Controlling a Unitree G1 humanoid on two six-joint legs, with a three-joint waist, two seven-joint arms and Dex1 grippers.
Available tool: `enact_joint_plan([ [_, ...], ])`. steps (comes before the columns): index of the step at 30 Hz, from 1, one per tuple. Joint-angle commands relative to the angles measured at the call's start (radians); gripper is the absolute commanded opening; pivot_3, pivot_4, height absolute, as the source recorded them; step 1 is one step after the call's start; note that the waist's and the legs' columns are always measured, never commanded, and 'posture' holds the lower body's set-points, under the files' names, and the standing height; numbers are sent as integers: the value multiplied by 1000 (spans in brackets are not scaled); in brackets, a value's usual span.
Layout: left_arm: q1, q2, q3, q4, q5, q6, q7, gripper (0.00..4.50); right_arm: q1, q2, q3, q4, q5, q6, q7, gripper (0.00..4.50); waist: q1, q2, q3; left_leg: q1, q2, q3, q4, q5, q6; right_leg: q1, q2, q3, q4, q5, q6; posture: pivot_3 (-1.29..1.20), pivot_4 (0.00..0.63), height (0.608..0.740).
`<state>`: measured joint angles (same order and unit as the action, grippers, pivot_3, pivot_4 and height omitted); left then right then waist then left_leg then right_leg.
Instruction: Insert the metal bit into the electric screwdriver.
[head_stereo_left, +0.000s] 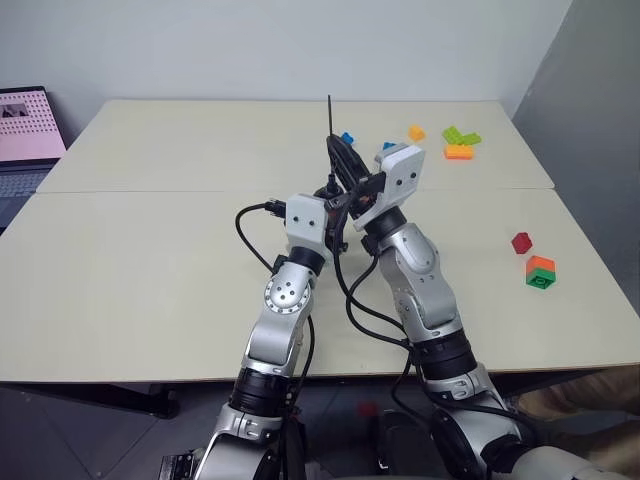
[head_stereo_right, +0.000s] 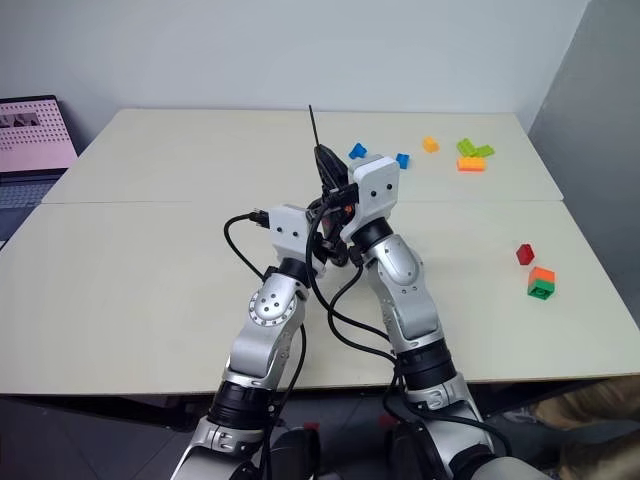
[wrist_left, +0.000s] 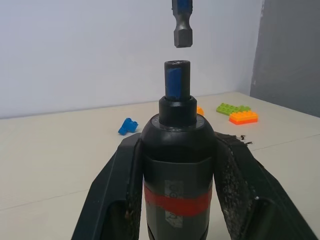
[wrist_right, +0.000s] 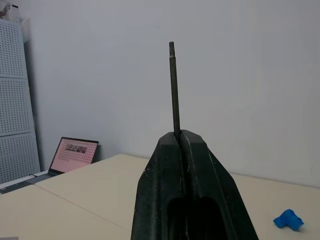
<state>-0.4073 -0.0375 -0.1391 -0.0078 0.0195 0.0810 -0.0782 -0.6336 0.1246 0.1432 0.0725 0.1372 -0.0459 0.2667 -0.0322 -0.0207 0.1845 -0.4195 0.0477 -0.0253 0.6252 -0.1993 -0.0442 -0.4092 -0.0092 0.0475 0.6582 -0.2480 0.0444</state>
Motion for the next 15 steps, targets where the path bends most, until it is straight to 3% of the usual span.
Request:
enact_joint_plan([
  [1, 2, 2, -1, -5, 3, 13, -6, 1633, -11, 1, 11, -13, -4, -4, 11, 0, 0, 0, 0, 0, 0, 0, 0, 0, 0, 0, 0, 0, 0, 0, 0, 0, 150, 740],
  [15, 1, 5, -2, -1, -2, 11, -16, 1633, -11, -13, 1, -7, 17, 48, 48, 0, 0, 0, 0, 0, 0, 0, 0, 0, 0, 0, 0, 0, 0, -1, -1, 0, 150, 740],
])
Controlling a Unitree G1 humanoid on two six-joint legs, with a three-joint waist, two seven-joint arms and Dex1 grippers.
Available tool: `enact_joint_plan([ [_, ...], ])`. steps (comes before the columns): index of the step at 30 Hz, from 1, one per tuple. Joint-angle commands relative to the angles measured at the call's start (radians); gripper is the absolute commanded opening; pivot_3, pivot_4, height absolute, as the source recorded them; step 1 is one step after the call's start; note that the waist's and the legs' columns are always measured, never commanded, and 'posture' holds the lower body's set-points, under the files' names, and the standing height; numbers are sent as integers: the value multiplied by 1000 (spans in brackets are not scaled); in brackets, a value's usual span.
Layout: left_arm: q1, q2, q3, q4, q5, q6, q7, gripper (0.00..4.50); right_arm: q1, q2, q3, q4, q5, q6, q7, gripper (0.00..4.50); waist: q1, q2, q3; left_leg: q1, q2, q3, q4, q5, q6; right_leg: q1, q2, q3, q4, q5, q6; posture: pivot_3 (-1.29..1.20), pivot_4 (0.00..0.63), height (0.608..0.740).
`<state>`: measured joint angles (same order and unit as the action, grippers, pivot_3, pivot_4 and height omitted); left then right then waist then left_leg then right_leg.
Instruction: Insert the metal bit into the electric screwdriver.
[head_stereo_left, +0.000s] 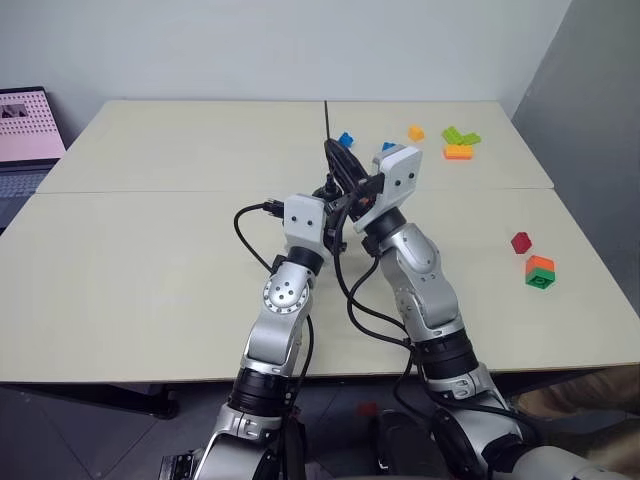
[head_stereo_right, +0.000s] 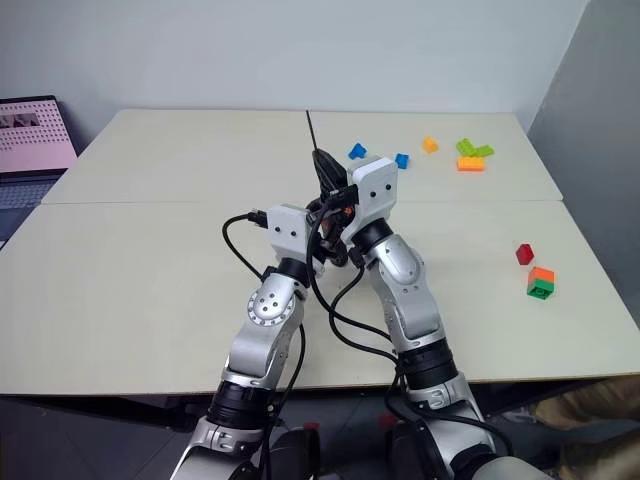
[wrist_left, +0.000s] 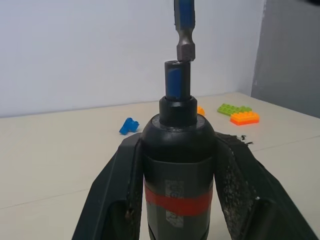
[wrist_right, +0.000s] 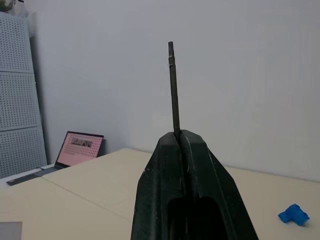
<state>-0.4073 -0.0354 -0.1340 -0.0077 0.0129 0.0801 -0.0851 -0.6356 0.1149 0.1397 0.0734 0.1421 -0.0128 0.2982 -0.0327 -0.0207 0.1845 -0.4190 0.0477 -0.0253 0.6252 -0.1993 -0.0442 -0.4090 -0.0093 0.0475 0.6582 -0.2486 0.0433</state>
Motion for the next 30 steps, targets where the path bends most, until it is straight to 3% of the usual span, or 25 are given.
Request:
enact_joint_plan([
  [1, 1, 3, -7, 0, 5, 12, -9, 1633, -9, -5, 4, -9, 13, 16, 19, 0, 0, 0, 0, 0, 0, 0, 0, 0, 0, 0, 0, 0, 0, 0, 0, 0, 150, 740],
  [10, 3, 2, -3, -1, 9, 11, -13, 1633, -9, -28, -6, -108, 45, 80, 31, 0, 0, 0, 0, 0, 0, 0, 0, 0, 0, 1, 0, 0, 0, -1, -2, 0, 150, 740],
  [19, 6, 2, 2, -4, 17, 8, -3, 1633, -44, -44, -18, -334, 89, 323, -44, 0, 1, 0, 0, 0, 0, 0, 0, 0, 0, 0, 0, 0, -1, 0, -1, 0, 150, 740],
  [30, 3, 3, 1, -4, 18, 7, -2, 1633, -49, -5, 1, -321, 28, 334, -137, 0, 1, 0, 0, 0, 0, 0, -1, 0, 0, 0, 0, 0, -1, -2, -4, 0, 150, 740],
])
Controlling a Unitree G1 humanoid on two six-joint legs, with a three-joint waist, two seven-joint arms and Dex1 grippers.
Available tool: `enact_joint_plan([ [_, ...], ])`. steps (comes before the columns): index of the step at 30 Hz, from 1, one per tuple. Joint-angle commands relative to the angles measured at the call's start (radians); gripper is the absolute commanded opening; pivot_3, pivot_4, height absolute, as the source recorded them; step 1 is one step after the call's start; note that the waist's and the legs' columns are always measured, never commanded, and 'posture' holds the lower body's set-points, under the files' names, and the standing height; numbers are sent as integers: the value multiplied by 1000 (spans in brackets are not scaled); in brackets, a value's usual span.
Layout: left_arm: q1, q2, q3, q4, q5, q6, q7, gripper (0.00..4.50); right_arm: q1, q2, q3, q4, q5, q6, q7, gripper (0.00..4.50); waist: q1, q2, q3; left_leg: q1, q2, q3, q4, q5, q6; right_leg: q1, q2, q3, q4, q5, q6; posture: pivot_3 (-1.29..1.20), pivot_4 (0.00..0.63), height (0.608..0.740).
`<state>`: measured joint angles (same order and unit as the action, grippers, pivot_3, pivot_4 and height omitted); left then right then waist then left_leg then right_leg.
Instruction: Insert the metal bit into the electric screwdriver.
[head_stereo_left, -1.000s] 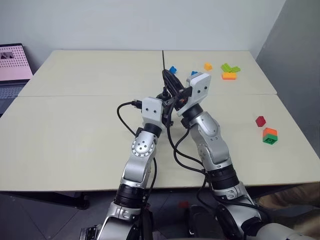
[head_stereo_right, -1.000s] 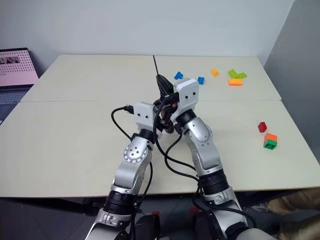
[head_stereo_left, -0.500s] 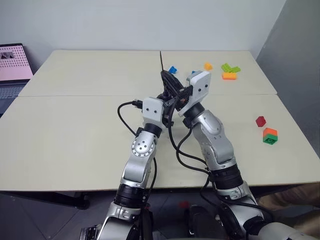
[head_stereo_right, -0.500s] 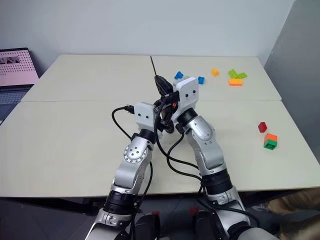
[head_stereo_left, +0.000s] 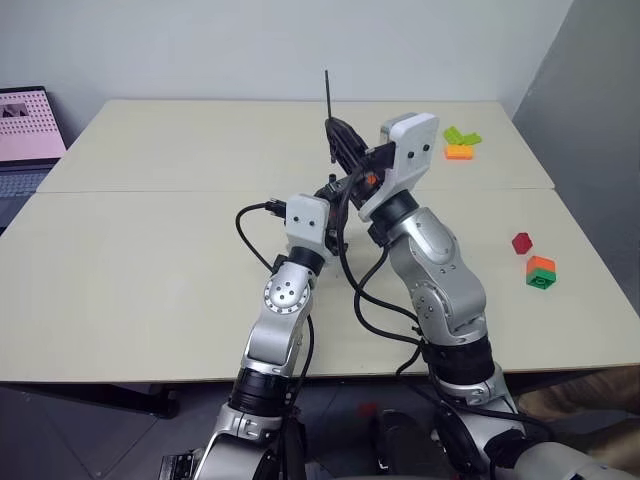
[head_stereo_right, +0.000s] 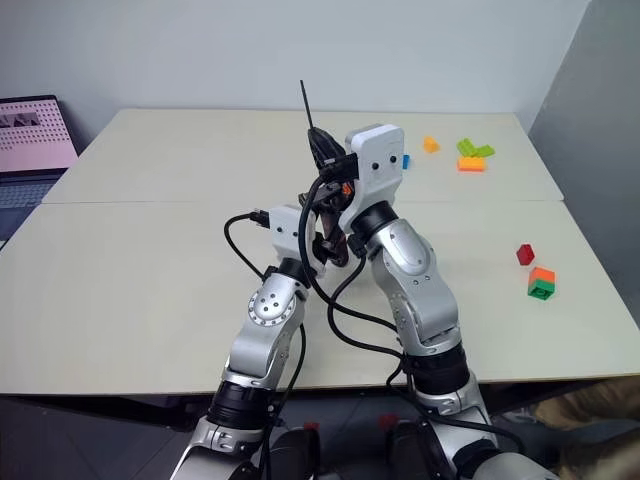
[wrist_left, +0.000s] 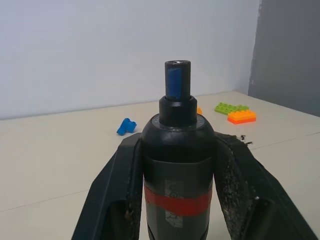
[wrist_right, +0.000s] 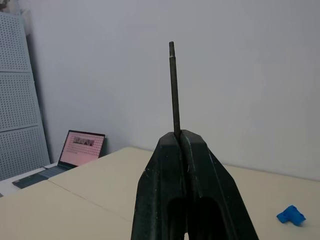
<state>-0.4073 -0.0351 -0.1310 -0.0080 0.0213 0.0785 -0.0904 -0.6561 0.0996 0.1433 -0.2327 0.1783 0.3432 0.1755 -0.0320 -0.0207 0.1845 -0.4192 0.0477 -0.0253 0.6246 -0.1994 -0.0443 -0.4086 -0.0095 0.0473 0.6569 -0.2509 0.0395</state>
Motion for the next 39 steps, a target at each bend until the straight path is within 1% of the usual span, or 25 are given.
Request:
enact_joint_plan([
  [1, 3, 3, -2, -4, 10, 9, 3, 1633, -30, 10, -4, -11, -10, -26, -17, 0, 0, 0, 0, 0, 0, 0, 0, 0, 0, 0, 0, 0, 0, 0, 0, 0, 150, 740],
  [22, 0, 4, -1, 4, 4, 5, -6, 1633, -35, 4, -30, 39, 2, -76, -2, 0, 0, 0, 0, 0, 0, 0, 0, 0, 0, 0, 0, 0, 0, 0, 0, 0, 150, 740],
  [29, -2, 23, 12, -2, -7, 8, -26, 1633, -40, -13, -51, 42, 20, -78, 17, 0, 0, 0, 0, 0, 0, 0, -1, 0, 0, 0, 0, 0, -1, 0, 0, 0, 150, 740],
  [35, -3, 36, 11, -20, -24, 16, -60, 1633, -45, -13, -71, 33, 80, -67, 64, 0, -1, 0, 0, 0, 0, 0, -2, 0, 0, 0, 0, 0, -1, 0, 0, 0, 150, 740],
  [37, -4, 50, 8, -39, -50, 25, -102, 1633, -52, -24, -87, 22, 117, -61, 91, 0, -1, 0, 0, 0, 0, 0, -2, 0, 0, 0, 0, 0, -1, 0, 0, 0, 150, 740],
  [39, -12, 84, 4, -73, -98, 38, -185, 1633, -71, -46, -126, 7, 182, -40, 126, 0, -1, 0, 0, 0, 0, 0, -2, 0, 0, -1, 0, 0, -1, 0, 0, 0, 150, 740],
])
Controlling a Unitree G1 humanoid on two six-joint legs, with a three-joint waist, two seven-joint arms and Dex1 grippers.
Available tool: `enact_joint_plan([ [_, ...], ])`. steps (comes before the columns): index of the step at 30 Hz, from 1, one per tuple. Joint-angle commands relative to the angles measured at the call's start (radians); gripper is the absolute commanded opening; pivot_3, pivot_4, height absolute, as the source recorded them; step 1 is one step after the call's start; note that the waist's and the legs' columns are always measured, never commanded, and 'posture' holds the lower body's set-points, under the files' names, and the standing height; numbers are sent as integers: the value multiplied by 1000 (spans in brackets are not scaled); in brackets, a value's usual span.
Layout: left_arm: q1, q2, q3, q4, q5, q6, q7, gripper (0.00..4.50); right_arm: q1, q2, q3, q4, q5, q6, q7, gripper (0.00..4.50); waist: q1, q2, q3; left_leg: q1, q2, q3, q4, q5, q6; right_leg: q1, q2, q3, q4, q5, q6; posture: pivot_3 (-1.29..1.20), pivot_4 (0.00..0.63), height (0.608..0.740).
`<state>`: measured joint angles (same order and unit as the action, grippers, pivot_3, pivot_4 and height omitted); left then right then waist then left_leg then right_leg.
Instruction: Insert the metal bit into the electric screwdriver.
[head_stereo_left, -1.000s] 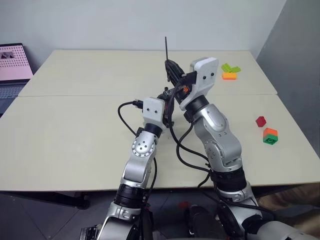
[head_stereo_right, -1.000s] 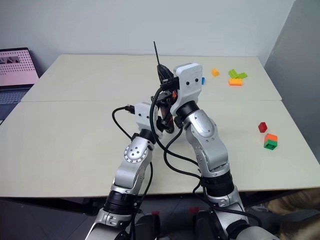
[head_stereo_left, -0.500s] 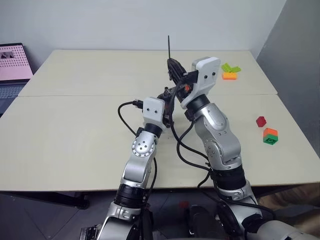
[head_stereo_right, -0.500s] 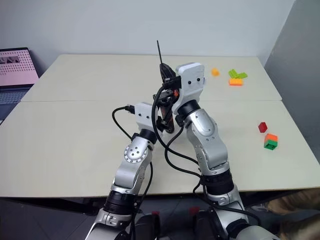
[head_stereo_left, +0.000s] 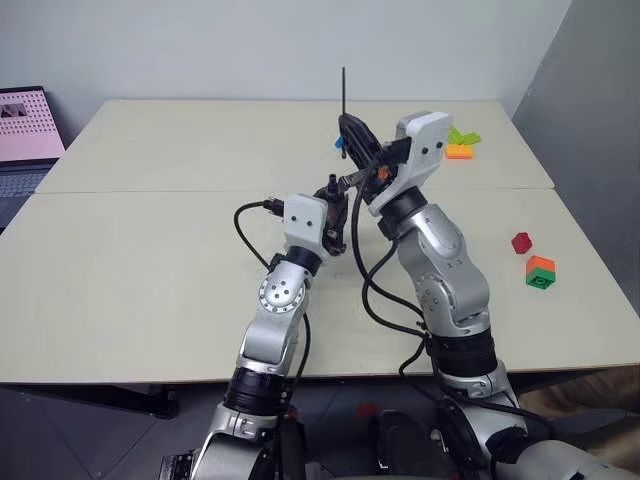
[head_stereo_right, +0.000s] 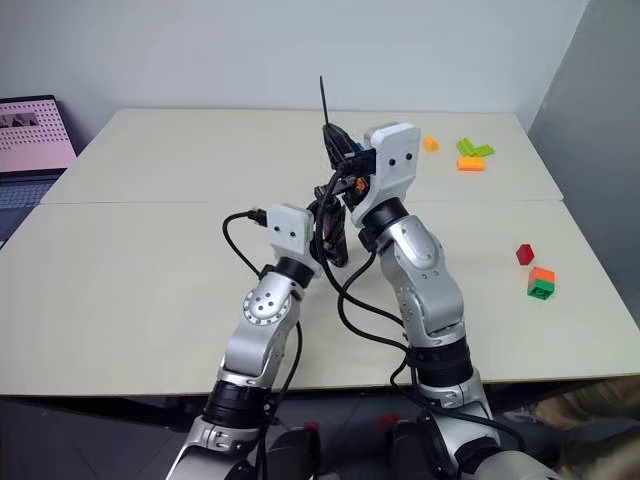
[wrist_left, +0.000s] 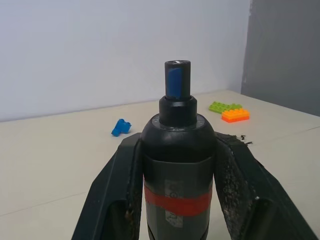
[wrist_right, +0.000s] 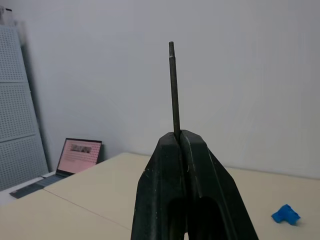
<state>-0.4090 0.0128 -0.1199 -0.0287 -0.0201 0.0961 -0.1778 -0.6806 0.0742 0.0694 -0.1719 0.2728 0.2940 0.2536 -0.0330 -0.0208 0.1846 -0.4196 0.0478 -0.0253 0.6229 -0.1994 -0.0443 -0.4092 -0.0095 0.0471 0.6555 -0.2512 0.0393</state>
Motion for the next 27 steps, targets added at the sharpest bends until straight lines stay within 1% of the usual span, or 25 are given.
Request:
enact_joint_plan([
  [1, -17, 60, -8, -79, -103, 36, -165, 1632, -58, -40, -76, -62, 132, 24, 75, 0, 0, 0, 0, 0, 0, 0, 0, 0, 0, 0, 0, 0, 0, 0, 0, 0, 150, 740],
  [3, -27, 115, -5, -125, -201, 84, -295, 1632, -72, -85, -119, -82, 236, 82, 134, 0, 0, 0, 1, -1, 0, 0, 0, 0, 0, -1, 0, 0, 0, 0, 0, 0, 150, 740],
  [5, -37, 156, 6, -143, -268, 126, -376, 1632, -78, -127, -148, -94, 322, 141, 176, 0, 2, 0, 1, -5, 0, -1, 0, 0, 0, -3, 0, -1, -1, 0, 0, 0, 150, 740],
  [7, -45, 185, 11, -147, -296, 144, -420, 1632, -78, -161, -162, -101, 378, 182, 203, 0, 2, 0, 1, -6, 0, -1, -1, 0, 0, -3, 0, -2, -4, 0, 0, 0, 150, 740],
  [9, -50, 205, 14, -147, -320, 158, -456, 1631, -75, -194, -171, -110, 432, 221, 231, 0, 1, 0, 1, -7, 0, -1, -2, 0, 0, -3, 0, -2, -7, 3, 5, 0, 150, 740],
  [14, -60, 237, 4, -162, -392, 208, -562, 1631, -74, -285, -194, -127, 591, 341, 318, 0, 1, 0, 1, -9, 0, -1, -6, 0, 0, -5, -1, -2, -9, 3, 5, 0, 150, 740],
  [21, -56, 282, -17, -145, -388, 202, -649, 1630, -70, -350, -203, -117, 667, 398, 363, 0, 1, 0, 1, -9, 0, 0, -9, 0, 0, -8, 0, -2, -9, 3, 5, 0, 150, 740],
  [27, -46, 291, -16, -135, -382, 194, -669, 1630, -66, -385, -202, -113, 683, 410, 399, 0, 1, 0, 1, -9, 0, 0, -9, 0, 0, -8, 0, -2, -9, 3, 5, 0, 150, 740],
])
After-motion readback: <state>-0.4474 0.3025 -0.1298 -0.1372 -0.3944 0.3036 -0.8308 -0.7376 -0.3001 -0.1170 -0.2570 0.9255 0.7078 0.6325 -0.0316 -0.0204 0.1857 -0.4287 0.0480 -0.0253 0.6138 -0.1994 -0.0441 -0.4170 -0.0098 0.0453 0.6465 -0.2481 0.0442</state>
